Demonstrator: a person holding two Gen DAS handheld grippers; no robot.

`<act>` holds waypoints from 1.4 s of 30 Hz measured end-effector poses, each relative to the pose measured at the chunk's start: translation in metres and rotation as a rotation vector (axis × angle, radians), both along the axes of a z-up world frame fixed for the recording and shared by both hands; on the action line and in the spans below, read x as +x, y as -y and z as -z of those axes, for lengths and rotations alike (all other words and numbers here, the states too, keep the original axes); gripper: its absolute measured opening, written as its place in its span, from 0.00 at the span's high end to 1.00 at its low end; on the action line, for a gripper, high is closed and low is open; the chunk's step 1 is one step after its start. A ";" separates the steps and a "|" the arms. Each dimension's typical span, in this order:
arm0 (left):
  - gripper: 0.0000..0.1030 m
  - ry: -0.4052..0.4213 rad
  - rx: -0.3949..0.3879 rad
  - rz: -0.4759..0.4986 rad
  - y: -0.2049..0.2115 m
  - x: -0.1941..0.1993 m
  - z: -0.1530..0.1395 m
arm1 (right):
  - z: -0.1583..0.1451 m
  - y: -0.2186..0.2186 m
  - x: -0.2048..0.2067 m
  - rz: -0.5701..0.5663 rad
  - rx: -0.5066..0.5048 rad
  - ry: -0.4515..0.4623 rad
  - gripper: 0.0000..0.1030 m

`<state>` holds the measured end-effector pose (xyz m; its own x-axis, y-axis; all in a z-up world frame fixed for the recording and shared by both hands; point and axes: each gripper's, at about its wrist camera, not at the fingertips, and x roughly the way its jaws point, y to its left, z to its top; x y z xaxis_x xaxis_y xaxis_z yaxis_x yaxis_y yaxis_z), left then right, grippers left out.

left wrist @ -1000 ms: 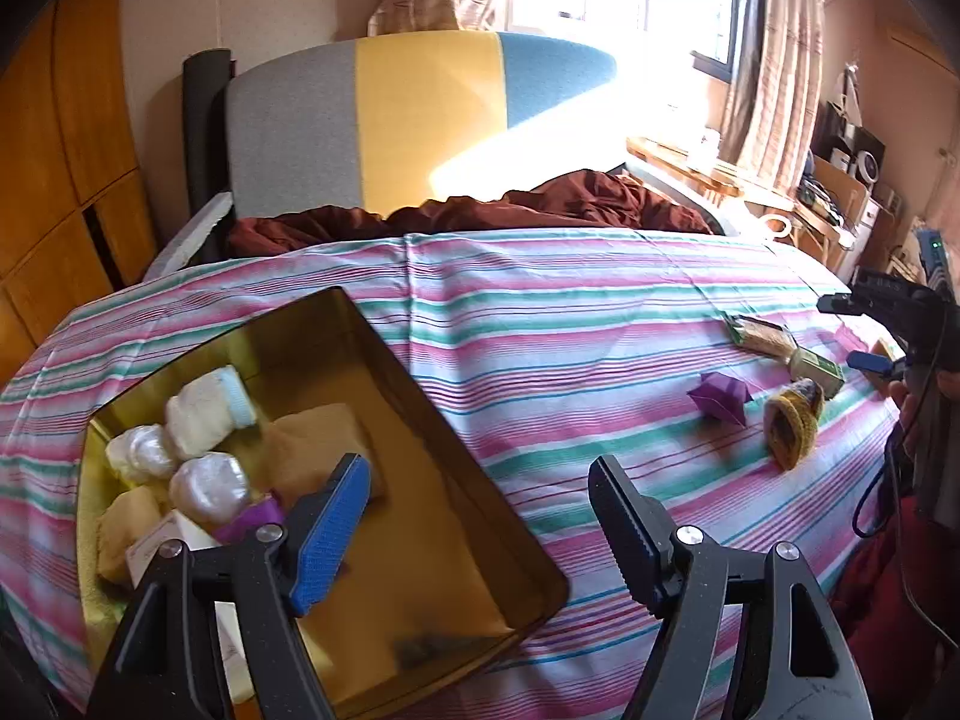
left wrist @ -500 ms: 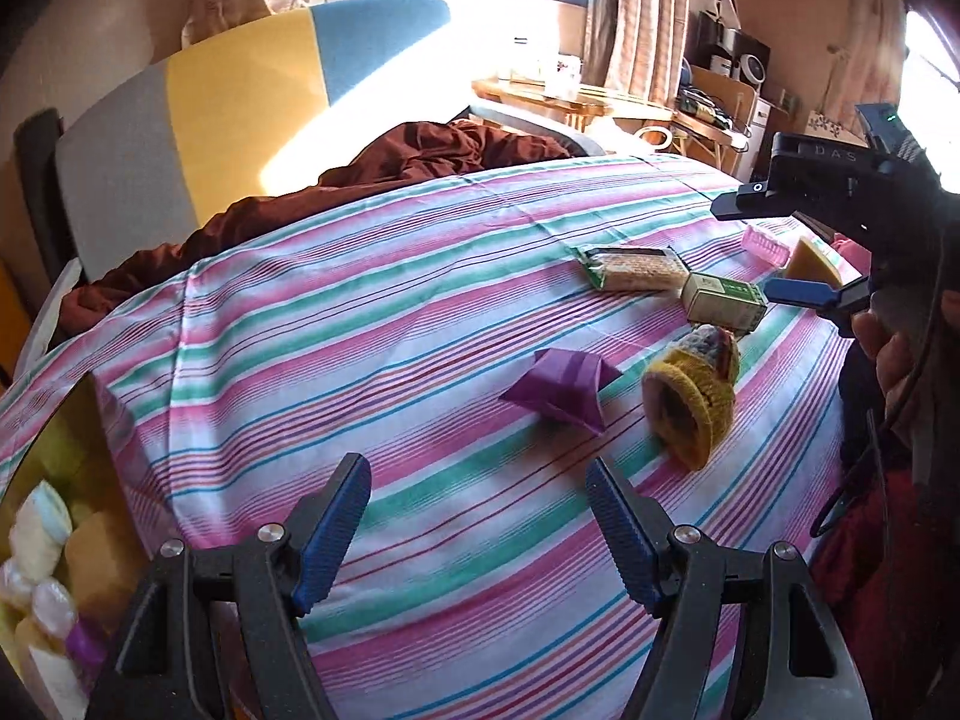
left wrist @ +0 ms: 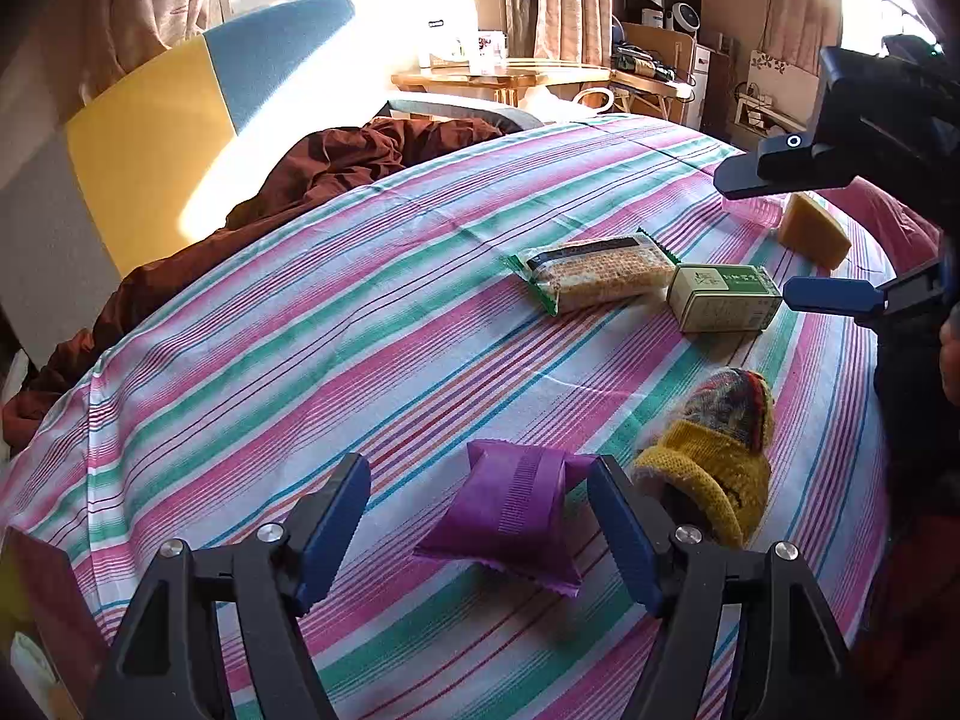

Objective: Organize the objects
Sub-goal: 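Grasp the purple packet with the left tool while the right tool grasps the yellow knit pouch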

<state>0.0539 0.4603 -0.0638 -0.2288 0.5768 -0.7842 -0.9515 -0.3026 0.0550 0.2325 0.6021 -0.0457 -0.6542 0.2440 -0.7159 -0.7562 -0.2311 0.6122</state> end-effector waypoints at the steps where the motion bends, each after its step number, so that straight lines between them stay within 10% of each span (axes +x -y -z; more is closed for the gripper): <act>1: 0.27 0.007 -0.002 0.007 -0.003 -0.001 0.002 | 0.001 0.000 0.000 -0.002 -0.004 0.001 0.17; 7: 0.55 0.054 -0.038 0.020 -0.013 -0.006 0.020 | 0.002 -0.001 0.004 0.018 -0.007 -0.003 0.17; 23: 0.60 0.077 0.084 -0.219 0.104 0.008 0.026 | 0.019 0.013 -0.036 -0.171 -0.027 0.211 0.17; 42: 0.59 0.077 0.126 -0.223 0.112 0.008 0.028 | 0.041 0.060 -0.087 -0.510 0.040 0.510 0.16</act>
<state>0.0622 0.3488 -0.0919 -0.3038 0.6127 -0.7296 -0.8605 -0.5051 -0.0659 0.1456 0.5425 -0.0869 -0.2802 0.0294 -0.9595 -0.7374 -0.6465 0.1955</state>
